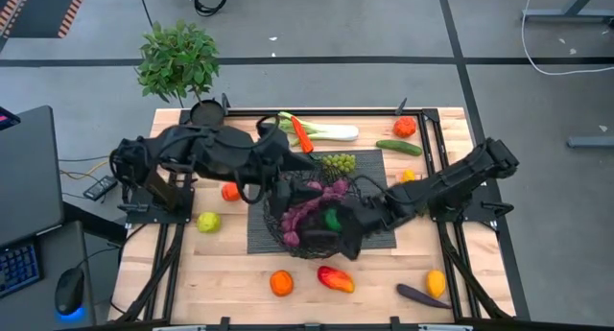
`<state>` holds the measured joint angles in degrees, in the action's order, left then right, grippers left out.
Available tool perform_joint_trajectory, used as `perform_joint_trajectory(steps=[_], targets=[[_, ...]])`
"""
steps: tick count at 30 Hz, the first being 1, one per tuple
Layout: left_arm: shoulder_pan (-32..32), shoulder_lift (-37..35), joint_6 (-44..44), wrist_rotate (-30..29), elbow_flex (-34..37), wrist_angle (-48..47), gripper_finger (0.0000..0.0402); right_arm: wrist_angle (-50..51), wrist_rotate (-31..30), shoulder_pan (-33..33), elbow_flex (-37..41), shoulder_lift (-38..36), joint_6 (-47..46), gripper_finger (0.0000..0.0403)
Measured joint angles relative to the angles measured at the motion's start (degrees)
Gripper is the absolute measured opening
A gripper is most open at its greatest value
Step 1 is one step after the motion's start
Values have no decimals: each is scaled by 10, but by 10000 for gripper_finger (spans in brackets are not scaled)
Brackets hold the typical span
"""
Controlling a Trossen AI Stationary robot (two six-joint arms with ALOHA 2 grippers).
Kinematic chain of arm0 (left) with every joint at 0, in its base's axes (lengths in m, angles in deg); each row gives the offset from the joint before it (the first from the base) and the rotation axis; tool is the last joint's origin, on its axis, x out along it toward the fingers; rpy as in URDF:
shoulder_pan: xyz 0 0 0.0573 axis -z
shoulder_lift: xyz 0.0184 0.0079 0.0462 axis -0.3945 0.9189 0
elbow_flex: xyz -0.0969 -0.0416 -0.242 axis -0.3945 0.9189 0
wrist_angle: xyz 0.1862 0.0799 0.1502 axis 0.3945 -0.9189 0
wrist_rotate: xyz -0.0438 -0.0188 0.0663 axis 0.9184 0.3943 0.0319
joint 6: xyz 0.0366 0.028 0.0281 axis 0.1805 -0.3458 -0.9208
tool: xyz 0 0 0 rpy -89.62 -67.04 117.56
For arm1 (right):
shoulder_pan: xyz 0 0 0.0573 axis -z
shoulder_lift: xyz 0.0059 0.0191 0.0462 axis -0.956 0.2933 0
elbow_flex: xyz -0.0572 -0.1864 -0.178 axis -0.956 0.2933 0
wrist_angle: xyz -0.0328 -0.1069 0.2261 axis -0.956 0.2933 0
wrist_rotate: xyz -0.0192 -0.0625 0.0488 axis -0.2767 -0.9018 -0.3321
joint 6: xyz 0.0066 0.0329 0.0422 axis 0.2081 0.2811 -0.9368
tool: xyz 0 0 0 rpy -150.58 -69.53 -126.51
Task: Build produce basket
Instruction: Put the red mango into the black wire basket
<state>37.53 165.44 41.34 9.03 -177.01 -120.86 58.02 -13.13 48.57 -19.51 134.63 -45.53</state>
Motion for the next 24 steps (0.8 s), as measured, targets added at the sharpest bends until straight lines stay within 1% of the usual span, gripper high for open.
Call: perform_joint_trajectory(steps=[2,3,6,8,11,13,15,18,22,24], targets=[[-3,1,1,0,0,-20,389,-7,-5,-38,0,0,-23,294],[-4,2,1,0,1,-25,389,-5,-17,-58,0,2,-37,297],[-8,11,6,2,3,-26,389,-2,-74,-104,5,5,-92,298],[-9,20,9,14,3,-26,389,-13,-103,-123,19,5,-135,296],[-8,30,24,21,4,-24,389,-40,-120,-147,47,6,-171,292],[-5,34,24,22,4,-23,385,-83,-118,-158,68,11,-167,291],[-5,38,25,22,4,-24,375,-93,-107,-167,86,22,-164,291],[-5,42,38,22,4,-29,350,-112,-103,-171,92,44,-157,291],[-5,45,59,22,4,-28,312,-179,-100,-173,92,76,-94,293],[-5,46,60,26,4,-29,296,-214,-84,-173,92,94,-48,294]])
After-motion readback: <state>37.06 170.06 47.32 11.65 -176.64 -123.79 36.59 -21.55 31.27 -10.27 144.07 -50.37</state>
